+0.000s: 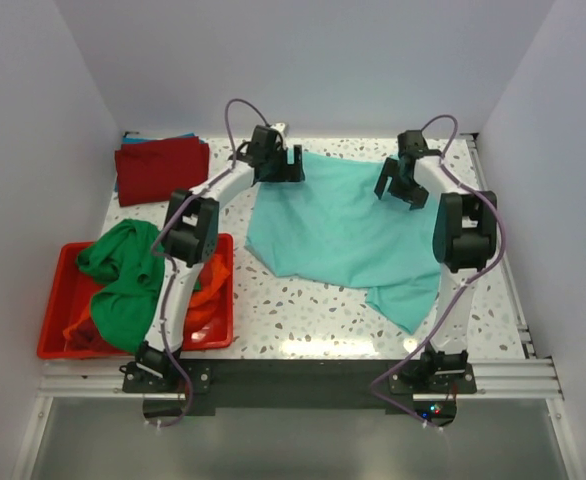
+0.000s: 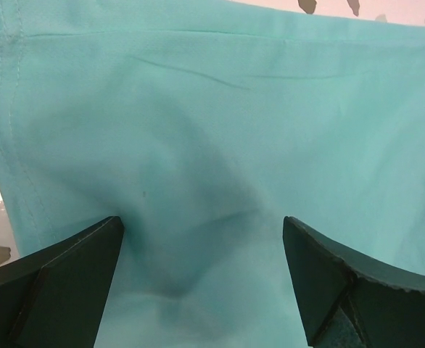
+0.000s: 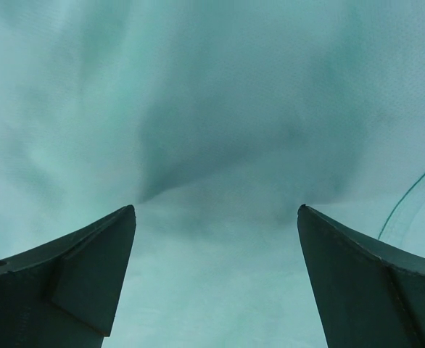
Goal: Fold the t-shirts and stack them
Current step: Flatten the tshirt out
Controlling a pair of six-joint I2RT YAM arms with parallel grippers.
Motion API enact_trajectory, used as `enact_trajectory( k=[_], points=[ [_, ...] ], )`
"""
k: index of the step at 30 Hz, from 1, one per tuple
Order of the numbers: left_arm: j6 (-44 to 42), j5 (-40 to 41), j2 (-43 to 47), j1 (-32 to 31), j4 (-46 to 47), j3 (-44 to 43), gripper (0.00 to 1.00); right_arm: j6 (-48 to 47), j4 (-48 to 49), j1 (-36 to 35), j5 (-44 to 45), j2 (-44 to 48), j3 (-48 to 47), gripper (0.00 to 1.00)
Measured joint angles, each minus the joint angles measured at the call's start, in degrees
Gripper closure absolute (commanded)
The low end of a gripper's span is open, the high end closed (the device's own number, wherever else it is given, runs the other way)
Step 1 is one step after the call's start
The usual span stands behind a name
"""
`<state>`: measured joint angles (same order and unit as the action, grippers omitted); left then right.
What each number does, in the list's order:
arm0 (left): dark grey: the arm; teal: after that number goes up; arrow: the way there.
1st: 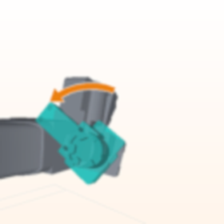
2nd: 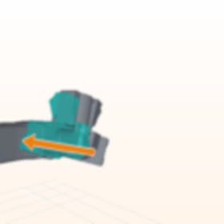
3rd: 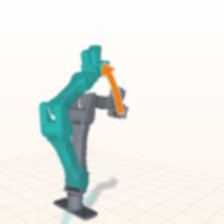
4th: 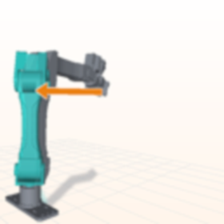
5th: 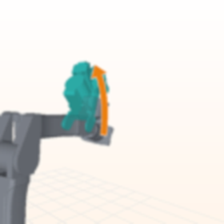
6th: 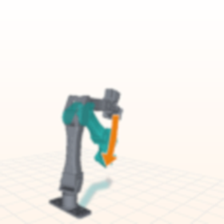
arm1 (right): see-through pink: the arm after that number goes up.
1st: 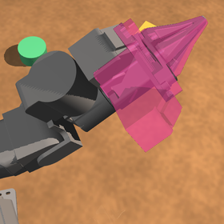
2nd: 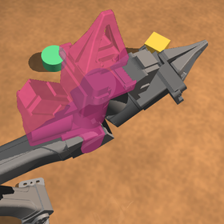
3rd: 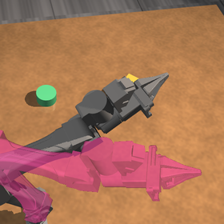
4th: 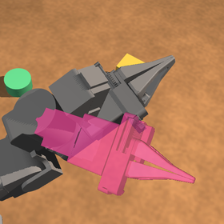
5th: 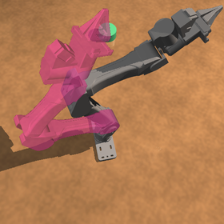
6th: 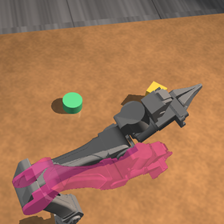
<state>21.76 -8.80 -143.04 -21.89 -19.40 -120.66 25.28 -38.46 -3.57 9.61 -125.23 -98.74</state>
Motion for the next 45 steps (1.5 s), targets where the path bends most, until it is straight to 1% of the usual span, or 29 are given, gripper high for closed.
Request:
enact_trajectory(
  k=[5, 8, 10, 14, 15, 17, 19, 24, 27, 29, 35, 40, 45],
  points=[
    [-0.1, -1.2, 6.8, 0.0, 4.2, 8.3, 0.02, -0.7, -0.2, 0.0, -2.4, 1.9, -0.9, 0.04],
    [-0.2, -1.4, 12.2, 0.0, 5.6, 11.3, 0.02, -0.7, -0.1, 0.0, -5.0, 6.7, 1.4, 0.04],
    [-0.4, -1.1, 15.8, 0.0, 5.6, 11.6, 0.02, -0.6, 0.8, -0.3, -6.4, 12.5, 5.8, 0.04],
    [-0.5, 1.9, 21.4, -0.3, 3.0, 12.0, 0.10, -0.4, 1.0, -1.5, -8.0, 23.7, 14.8, 0.04],
    [-0.6, 3.1, 22.9, -0.5, 2.0, 12.9, 0.11, -0.3, 1.0, -1.9, -8.3, 25.3, 16.4, 0.04],
    [-1.2, 5.7, 26.1, -1.1, 0.5, 16.4, 0.14, 0.1, 1.9, -3.2, -9.4, 28.6, 21.2, 0.04],
    [-1.7, 8.9, 29.7, -2.4, -2.5, 21.7, 0.15, 0.5, 2.6, -4.5, -10.3, 30.1, 25.3, 0.04],
    [-1.8, 12.9, 34.8, -6.9, -7.2, 33.9, 0.18, 2.3, 3.8, -6.0, -13.8, 30.3, 32.8, 0.04],
    [-1.2, 12.9, 36.9, -7.9, -8.7, 40.8, 0.20, 3.3, 5.0, -6.0, -15.0, 30.0, 34.3, 0.04],
    [-0.7, 13.2, 37.8, -7.9, -10.1, 43.5, 0.20, 3.8, 6.0, -5.9, -15.2, 29.6, 34.4, 0.04],
    [0.5, 16.0, 39.0, -8.7, -11.8, 46.3, 0.20, 4.3, 7.6, -5.9, -15.3, 29.6, 34.9, 0.04],
    [2.0, 15.4, 41.9, -9.4, -11.3, 50.2, 0.21, 4.3, 7.7, -5.9, -15.3, 29.6, 36.3, 0.05],
    [3.0, 15.2, 42.1, -9.4, -9.7, 51.4, 0.21, 4.3, 7.7, -5.9, -15.3, 29.6, 36.7, 0.05]
  ],
)
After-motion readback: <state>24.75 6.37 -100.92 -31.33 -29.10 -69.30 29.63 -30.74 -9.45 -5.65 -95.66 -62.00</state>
